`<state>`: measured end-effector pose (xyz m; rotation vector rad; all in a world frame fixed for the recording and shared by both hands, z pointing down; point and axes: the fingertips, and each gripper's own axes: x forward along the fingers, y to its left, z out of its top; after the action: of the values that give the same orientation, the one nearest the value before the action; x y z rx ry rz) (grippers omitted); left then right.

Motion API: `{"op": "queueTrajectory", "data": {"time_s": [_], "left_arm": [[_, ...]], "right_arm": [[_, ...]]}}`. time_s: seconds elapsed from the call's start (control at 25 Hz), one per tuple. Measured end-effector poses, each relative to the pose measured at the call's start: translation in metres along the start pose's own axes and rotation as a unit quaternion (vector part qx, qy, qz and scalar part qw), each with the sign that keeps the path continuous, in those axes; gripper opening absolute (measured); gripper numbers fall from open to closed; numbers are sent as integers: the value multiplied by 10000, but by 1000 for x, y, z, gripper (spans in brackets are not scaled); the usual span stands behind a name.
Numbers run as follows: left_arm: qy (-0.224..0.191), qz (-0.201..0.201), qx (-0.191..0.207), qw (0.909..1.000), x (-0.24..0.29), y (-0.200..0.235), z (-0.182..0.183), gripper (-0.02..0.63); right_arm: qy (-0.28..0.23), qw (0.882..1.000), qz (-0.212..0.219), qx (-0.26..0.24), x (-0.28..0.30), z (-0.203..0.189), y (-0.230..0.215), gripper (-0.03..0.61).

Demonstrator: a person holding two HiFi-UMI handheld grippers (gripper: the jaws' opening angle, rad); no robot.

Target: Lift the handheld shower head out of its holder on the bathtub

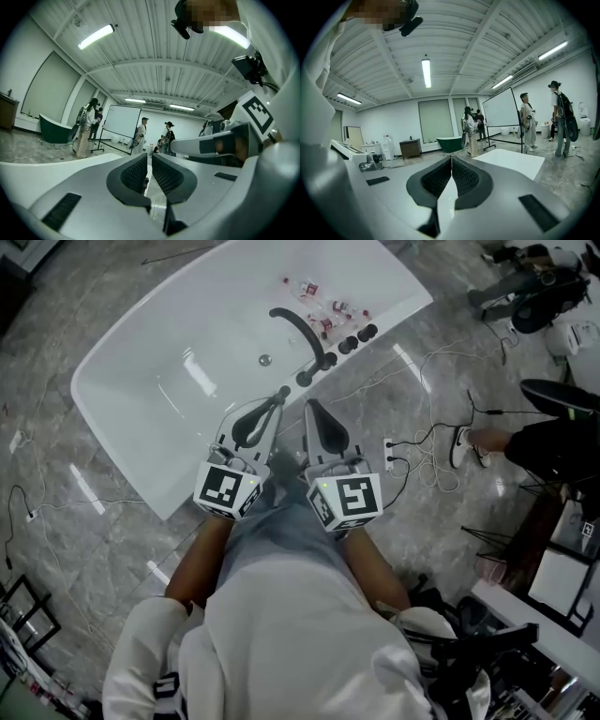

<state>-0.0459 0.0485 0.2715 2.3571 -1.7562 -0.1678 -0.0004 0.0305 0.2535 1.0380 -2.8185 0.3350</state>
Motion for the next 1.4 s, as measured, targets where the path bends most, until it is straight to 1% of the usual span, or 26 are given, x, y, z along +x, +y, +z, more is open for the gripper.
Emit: {"op": "queueTrajectory", "data": {"time_s": [0.12, 0.24, 0.28, 0.32, 0.4, 0.48, 0.56, 0.64, 0.72, 0.76, 0.8, 0.84, 0.96, 1.04, 1.2, 1.32, 1.4], "left_arm": [[293, 88, 97, 9995, 26, 21, -36, 20], [605, 261, 41, 9978, 50, 45, -96, 26], [686, 342, -24, 9971, 58, 53, -122, 82], [801, 438, -90, 9958, 66, 62, -149, 167], [1157, 656, -119, 9910, 81, 81, -207, 204], [1567, 852, 42, 9840, 97, 100, -266, 234], [1895, 996, 163, 9767, 117, 115, -320, 239], [2095, 1138, 176, 9710, 139, 132, -367, 236], [2283, 1221, 256, 9656, 158, 146, -407, 214], [2367, 1227, 329, 9633, 166, 149, -422, 190], [2418, 1232, 422, 9616, 173, 151, -435, 163], [2421, 1252, 521, 9607, 179, 152, -443, 156], [2299, 1374, 760, 9605, 191, 158, -455, 153], [2258, 1432, 819, 9601, 195, 162, -465, 152], [2303, 1384, 714, 9606, 200, 168, -489, 152], [2236, 1405, 658, 9623, 204, 173, -497, 149], [2228, 1454, 607, 9620, 203, 175, -500, 148]], "right_arm": [[112, 9998, -172, 53, 21, -16, -20, 17], [355, 9989, -298, 73, 33, -39, -38, 17], [437, 9985, -332, 88, 35, -48, -44, 17], [509, 9980, -354, 111, 37, -57, -48, 17], [629, 9973, -355, 158, 42, -77, -55, 17], [753, 9963, -353, 225, 47, -100, -63, 17], [919, 9948, -335, 276, 53, -125, -73, 17], [1092, 9931, -328, 289, 61, -154, -84, 17], [1217, 9915, -365, 275, 69, -182, -95, 17], [1267, 9907, -408, 274, 72, -196, -101, 17], [1314, 9899, -465, 277, 75, -209, -108, 17], [1365, 9888, -526, 283, 79, -222, -115, 17], [1539, 9857, -633, 261, 93, -258, -132, 17], [1610, 9845, -653, 222, 102, -274, -140, 17], [1664, 9840, -636, 1, 122, -303, -151, 17], [1648, 9842, -625, -186, 135, -324, -161, 17], [1707, 9832, -621, -194, 141, -343, -168, 17]]}}
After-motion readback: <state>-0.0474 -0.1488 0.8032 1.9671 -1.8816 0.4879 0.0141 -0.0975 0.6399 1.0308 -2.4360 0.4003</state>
